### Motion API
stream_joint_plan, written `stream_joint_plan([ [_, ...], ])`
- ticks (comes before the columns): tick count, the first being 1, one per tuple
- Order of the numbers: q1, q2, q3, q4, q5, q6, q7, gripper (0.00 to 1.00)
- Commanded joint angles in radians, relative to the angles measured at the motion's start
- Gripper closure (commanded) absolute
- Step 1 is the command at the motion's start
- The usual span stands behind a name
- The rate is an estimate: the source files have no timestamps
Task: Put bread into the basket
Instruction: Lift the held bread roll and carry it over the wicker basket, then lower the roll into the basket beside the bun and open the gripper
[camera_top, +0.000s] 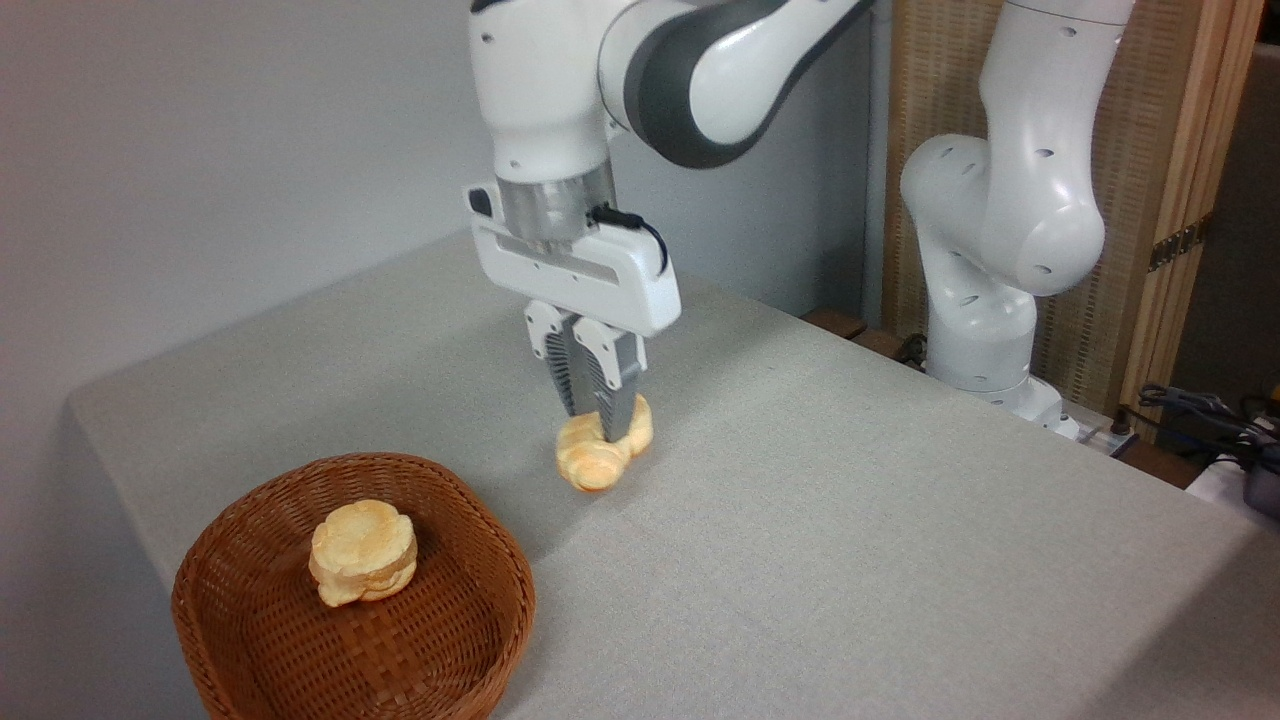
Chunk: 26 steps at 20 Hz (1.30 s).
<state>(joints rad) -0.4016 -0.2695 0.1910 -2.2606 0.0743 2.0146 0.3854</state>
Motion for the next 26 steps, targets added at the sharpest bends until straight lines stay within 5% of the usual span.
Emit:
stream_joint_plan([
  [1, -0.011, 0.052, 0.005, 0.093, -0.021, 0.041, 0.023, 0.72],
  [4, -0.009, 0.113, 0.007, 0.202, -0.066, 0.055, 0.026, 0.72],
  [9, -0.009, 0.197, 0.008, 0.239, -0.145, 0.251, 0.013, 0.65],
  [12, -0.009, 0.219, 0.013, 0.239, -0.207, 0.39, 0.01, 0.39],
  [14, -0.008, 0.23, 0.016, 0.237, -0.217, 0.452, 0.012, 0.0],
  [26, 0.015, 0.289, 0.045, 0.263, -0.171, 0.51, 0.024, 0.0],
])
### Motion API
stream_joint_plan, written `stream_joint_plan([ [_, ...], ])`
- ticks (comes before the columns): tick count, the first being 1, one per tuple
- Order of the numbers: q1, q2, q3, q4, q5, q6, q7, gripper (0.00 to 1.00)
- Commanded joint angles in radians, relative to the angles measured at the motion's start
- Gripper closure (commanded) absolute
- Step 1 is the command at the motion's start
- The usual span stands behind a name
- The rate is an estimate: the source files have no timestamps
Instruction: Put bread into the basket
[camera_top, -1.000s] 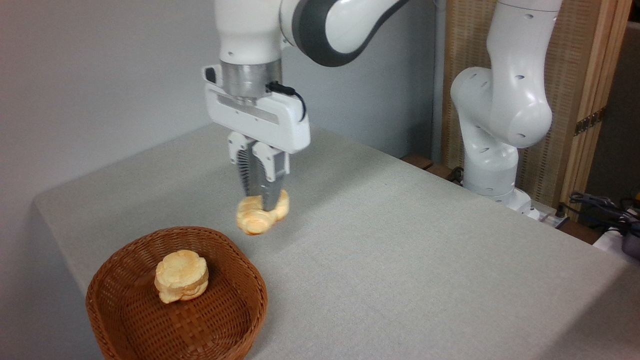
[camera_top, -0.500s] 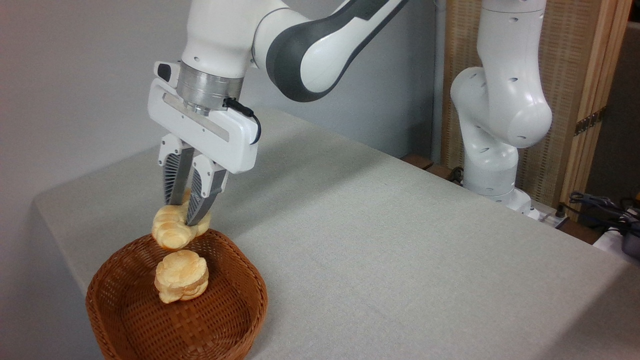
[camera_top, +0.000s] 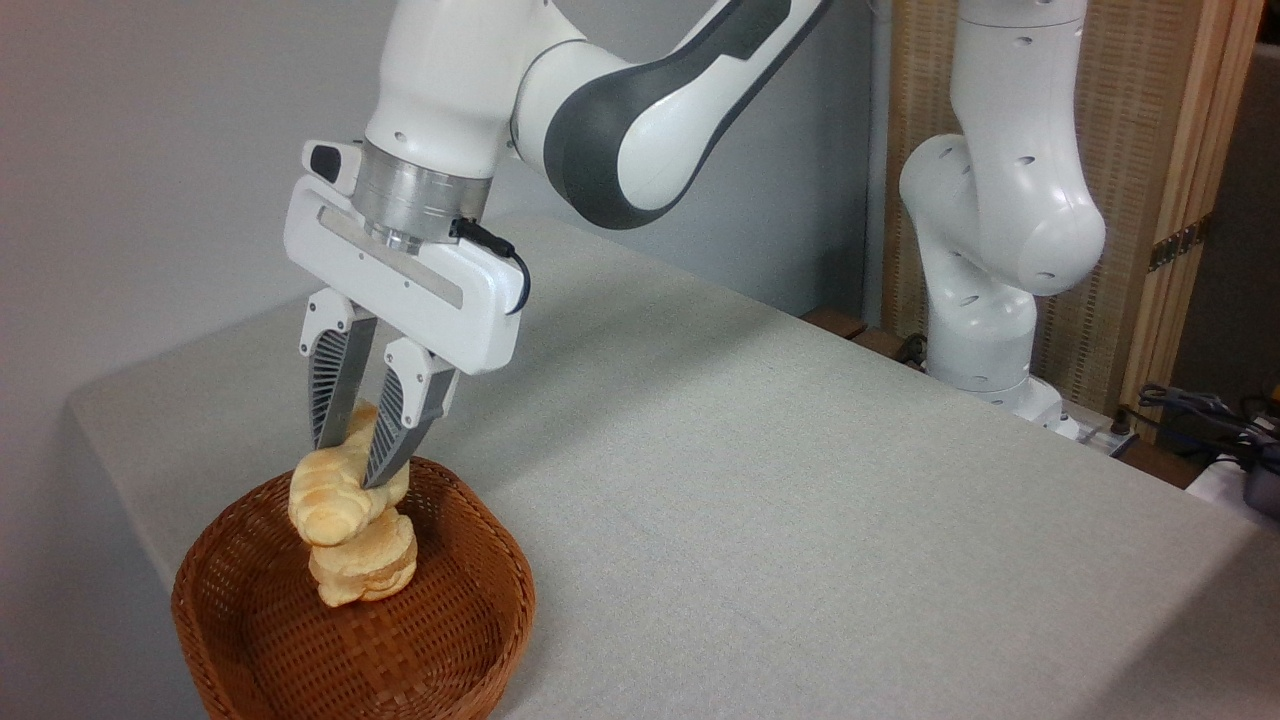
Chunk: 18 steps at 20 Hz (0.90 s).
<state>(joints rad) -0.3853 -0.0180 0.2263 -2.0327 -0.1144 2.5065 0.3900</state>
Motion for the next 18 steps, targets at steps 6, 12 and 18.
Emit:
stream_joint_plan([
  [6, -0.001, 0.053, 0.011, 0.066, 0.018, 0.009, 0.009, 0.0],
  [12, -0.004, 0.043, 0.008, 0.222, 0.024, -0.341, 0.001, 0.0],
  [18, -0.004, 0.041, 0.01, 0.333, 0.038, -0.659, 0.071, 0.0],
])
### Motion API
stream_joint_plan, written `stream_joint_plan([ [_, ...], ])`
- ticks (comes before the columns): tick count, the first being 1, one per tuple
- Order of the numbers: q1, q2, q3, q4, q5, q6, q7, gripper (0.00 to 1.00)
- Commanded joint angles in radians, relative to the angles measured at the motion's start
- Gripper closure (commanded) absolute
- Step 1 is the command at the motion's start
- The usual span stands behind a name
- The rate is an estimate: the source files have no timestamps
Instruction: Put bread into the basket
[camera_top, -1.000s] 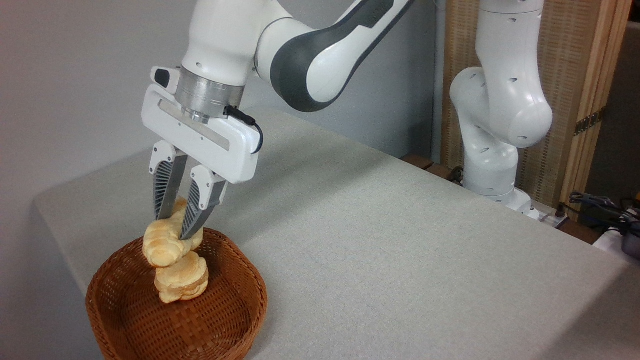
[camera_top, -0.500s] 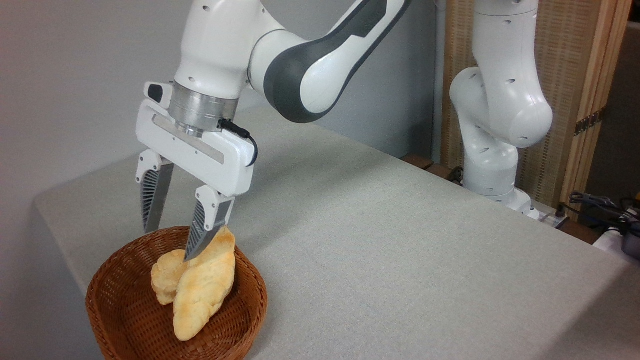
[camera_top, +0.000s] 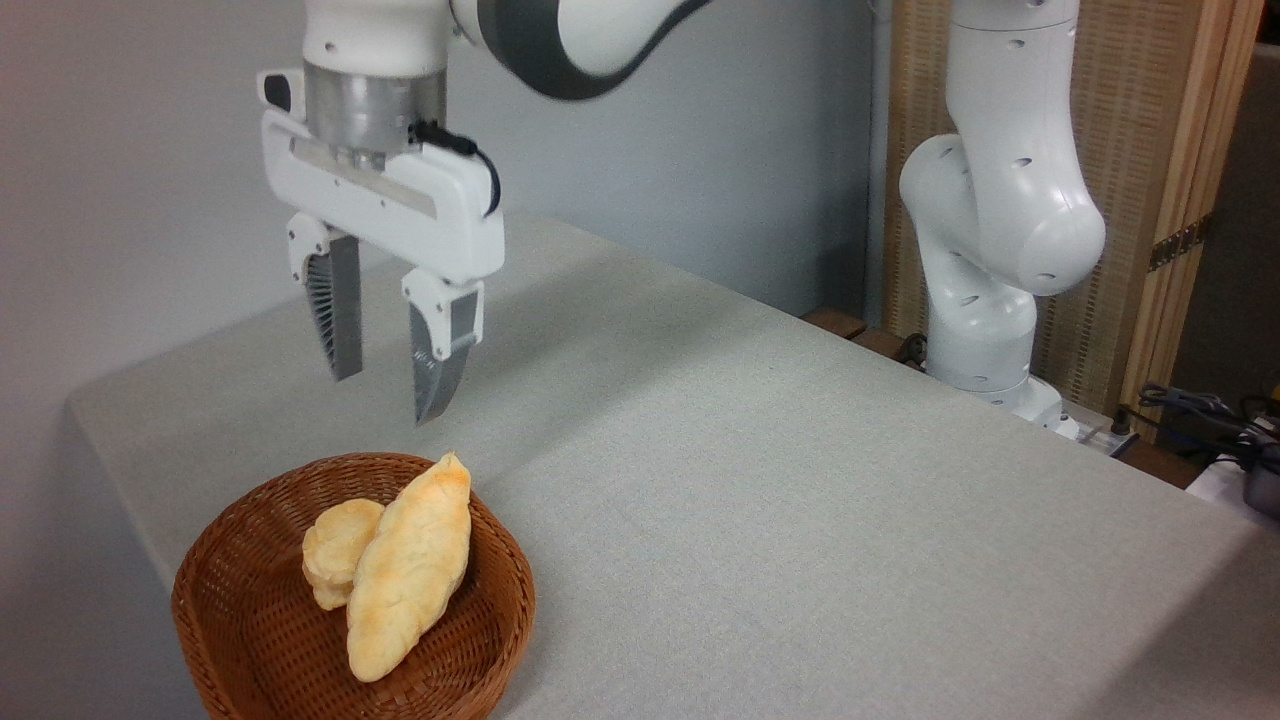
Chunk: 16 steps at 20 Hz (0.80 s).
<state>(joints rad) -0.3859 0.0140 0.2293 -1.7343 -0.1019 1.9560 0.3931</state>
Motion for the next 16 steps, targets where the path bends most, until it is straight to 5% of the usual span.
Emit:
stream_joint_plan([
  [1, -0.004, 0.007, 0.005, 0.035, 0.057, -0.149, 0.126, 0.0],
  [6, -0.002, 0.001, 0.008, 0.036, 0.097, -0.253, 0.355, 0.0],
  [16, -0.002, 0.004, 0.039, 0.055, 0.087, -0.243, 0.343, 0.0],
])
